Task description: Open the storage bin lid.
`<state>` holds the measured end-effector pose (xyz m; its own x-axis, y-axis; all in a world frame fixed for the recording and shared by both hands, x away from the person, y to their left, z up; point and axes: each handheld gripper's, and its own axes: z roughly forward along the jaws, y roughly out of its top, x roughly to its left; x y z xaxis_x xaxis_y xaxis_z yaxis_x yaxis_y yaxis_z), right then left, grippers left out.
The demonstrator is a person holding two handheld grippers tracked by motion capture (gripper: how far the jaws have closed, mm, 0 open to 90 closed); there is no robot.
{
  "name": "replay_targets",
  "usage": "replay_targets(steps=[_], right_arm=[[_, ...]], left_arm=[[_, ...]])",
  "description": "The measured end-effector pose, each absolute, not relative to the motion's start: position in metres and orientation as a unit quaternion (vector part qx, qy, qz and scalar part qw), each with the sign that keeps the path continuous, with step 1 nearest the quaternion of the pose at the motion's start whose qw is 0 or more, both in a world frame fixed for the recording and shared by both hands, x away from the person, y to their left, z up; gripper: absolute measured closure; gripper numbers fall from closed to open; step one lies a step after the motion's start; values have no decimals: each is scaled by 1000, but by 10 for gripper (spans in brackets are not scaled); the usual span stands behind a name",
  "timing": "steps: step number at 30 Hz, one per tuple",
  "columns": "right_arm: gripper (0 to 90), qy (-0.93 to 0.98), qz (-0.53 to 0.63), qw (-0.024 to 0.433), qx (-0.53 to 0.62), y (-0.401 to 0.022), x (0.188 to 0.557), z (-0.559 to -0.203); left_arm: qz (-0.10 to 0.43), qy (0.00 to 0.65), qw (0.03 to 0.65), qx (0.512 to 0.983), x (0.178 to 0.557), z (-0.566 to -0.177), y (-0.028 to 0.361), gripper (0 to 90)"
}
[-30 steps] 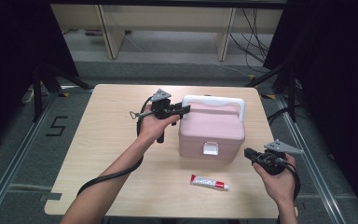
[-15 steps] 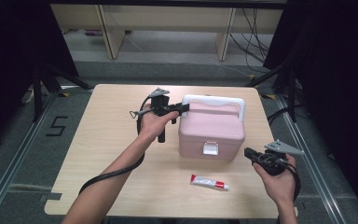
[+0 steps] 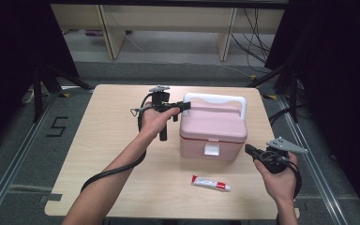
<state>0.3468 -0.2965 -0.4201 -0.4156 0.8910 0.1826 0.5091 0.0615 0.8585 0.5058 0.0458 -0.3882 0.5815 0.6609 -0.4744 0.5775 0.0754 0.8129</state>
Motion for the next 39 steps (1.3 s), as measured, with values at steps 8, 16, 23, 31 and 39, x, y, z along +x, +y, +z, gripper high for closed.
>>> replay_targets(steps=[8,16,23,31,39], right_arm=[[900,703,469,214,490,-292,352,-416],[900,693,480,217,492,-287,354,-419],[900,695,480,248,475,-289,355,-418],[900,692,481,248,478,-286,355,-416],[900,687,482,258,479,-284,357,-414]], left_arm=[[27,459,574,677,509,-387,46,738],[26,457,573,679,509,-386,46,737],[59,424,585,689,507,-388,55,538],[117,377,600,696,470,-379,85,616],[130,325,591,727,418,-387,102,867]])
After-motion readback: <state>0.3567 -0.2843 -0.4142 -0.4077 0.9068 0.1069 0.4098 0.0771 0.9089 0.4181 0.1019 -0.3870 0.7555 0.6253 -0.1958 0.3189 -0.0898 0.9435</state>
